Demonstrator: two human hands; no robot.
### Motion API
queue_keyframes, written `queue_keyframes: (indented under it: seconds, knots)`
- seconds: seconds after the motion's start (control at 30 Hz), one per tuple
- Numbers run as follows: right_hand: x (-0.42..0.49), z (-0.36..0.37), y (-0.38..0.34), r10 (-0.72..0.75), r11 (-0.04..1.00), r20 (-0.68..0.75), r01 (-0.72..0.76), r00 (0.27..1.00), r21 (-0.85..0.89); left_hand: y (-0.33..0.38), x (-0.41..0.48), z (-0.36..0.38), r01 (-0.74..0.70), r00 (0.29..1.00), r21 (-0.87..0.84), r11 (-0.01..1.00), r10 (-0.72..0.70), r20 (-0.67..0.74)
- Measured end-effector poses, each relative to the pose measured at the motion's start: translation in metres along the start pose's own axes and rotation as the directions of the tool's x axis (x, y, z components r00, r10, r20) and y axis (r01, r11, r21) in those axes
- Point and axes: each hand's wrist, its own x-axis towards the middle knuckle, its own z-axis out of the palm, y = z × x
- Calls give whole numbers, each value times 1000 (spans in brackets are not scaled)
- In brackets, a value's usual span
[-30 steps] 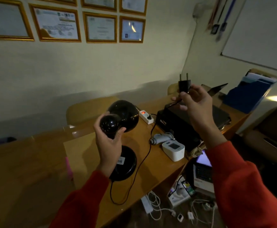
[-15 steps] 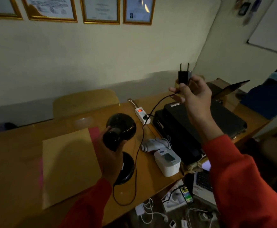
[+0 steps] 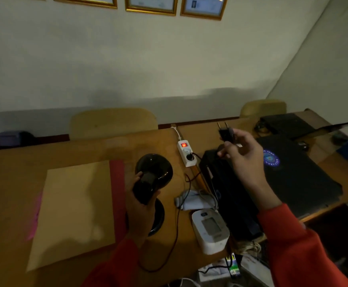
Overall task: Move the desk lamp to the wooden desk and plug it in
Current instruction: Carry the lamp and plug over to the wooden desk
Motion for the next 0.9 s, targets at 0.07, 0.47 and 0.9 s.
queue_keyframes:
  seconds: [0.07, 0.47, 0.9]
  knots:
    - [5, -2, 14, 9, 999, 46, -8, 999, -36, 0, 1, 2, 17, 1000, 16, 1000, -17, -6]
    - [38, -34, 68, 66, 998, 256, -64, 964, -19, 13, 3, 20, 2, 997, 341, 940, -30, 75]
    - [71, -67, 102, -18, 999, 423, 33, 906, -27, 2, -10, 31, 81, 986, 481, 873, 2, -169]
